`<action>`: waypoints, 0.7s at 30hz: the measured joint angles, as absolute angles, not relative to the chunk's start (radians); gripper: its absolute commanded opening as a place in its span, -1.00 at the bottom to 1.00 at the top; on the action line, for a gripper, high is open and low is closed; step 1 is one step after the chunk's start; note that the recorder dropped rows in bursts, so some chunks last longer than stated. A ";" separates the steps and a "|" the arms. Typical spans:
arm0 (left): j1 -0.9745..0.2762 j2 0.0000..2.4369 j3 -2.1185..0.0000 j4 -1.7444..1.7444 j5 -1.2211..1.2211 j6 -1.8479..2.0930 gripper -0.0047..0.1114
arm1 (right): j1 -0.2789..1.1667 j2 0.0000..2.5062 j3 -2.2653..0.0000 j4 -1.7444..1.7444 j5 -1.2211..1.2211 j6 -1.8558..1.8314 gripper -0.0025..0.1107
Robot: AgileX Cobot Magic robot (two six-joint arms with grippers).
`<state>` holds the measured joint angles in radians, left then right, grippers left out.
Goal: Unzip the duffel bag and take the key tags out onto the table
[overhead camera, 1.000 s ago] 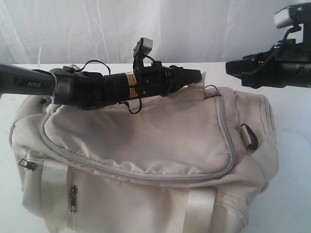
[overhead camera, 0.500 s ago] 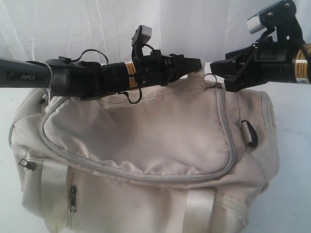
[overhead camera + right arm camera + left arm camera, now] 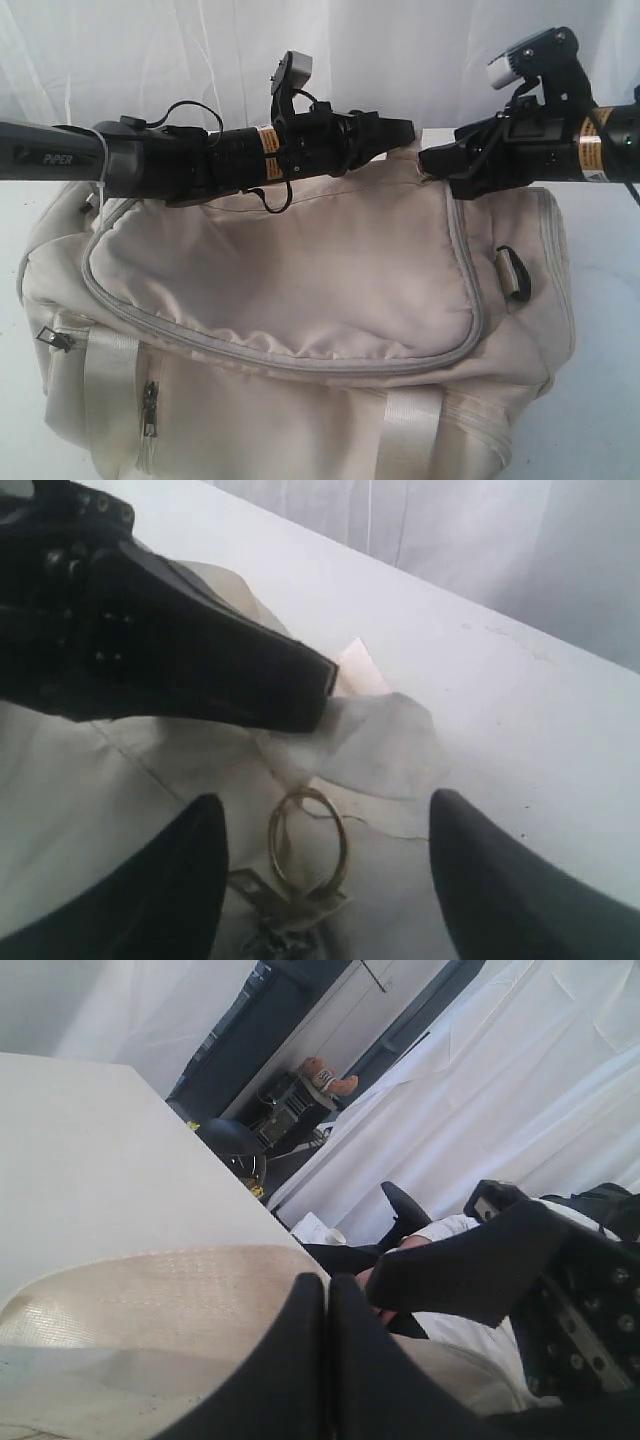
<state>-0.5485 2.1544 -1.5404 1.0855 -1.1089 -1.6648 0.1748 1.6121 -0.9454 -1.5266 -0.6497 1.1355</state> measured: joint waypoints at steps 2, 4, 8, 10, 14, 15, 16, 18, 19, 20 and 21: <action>-0.549 2.154 -1.540 1.085 -1.109 -1.665 -0.92 | 0.179 1.624 -0.945 -1.527 -0.652 1.135 -0.12; -0.549 2.154 -1.540 1.085 -1.109 -1.665 -0.92 | 0.179 1.639 -0.947 -1.527 -0.657 1.135 -0.30; -0.549 2.154 -1.540 1.086 -1.109 -1.665 -0.92 | 0.190 1.658 -0.969 -1.519 -0.674 1.127 -0.68; -0.549 2.154 -1.540 1.086 -1.109 -1.665 -0.92 | 0.191 1.660 -0.993 -1.490 -0.678 1.117 -0.85; -0.549 2.154 -1.540 1.086 -1.111 -1.665 -0.92 | 0.191 1.658 -1.024 -1.473 -0.677 1.114 -0.96; -0.549 2.154 -1.540 1.086 -1.111 -1.665 -0.92 | 0.191 1.652 -1.024 -1.478 -0.677 1.114 -0.96; -0.549 2.154 -1.540 1.086 -1.111 -1.665 -0.92 | 0.191 1.646 -1.024 -1.489 -0.674 1.117 -0.96; -0.549 2.154 -1.540 1.086 -1.111 -1.665 -0.92 | 0.191 1.633 -1.024 -1.527 -0.660 1.152 -0.95; -0.549 2.154 -1.540 1.086 -1.111 -1.665 -0.92 | 0.191 1.631 -1.024 -1.546 -0.649 1.181 -0.92; -0.549 2.154 -1.543 1.086 -1.111 -1.665 -0.92 | 0.191 1.621 -1.024 -1.589 -0.615 1.260 -0.87; -0.548 2.154 -1.543 1.086 -1.111 -1.665 -0.92 | 0.191 1.618 -1.024 -1.615 -0.596 1.305 -0.74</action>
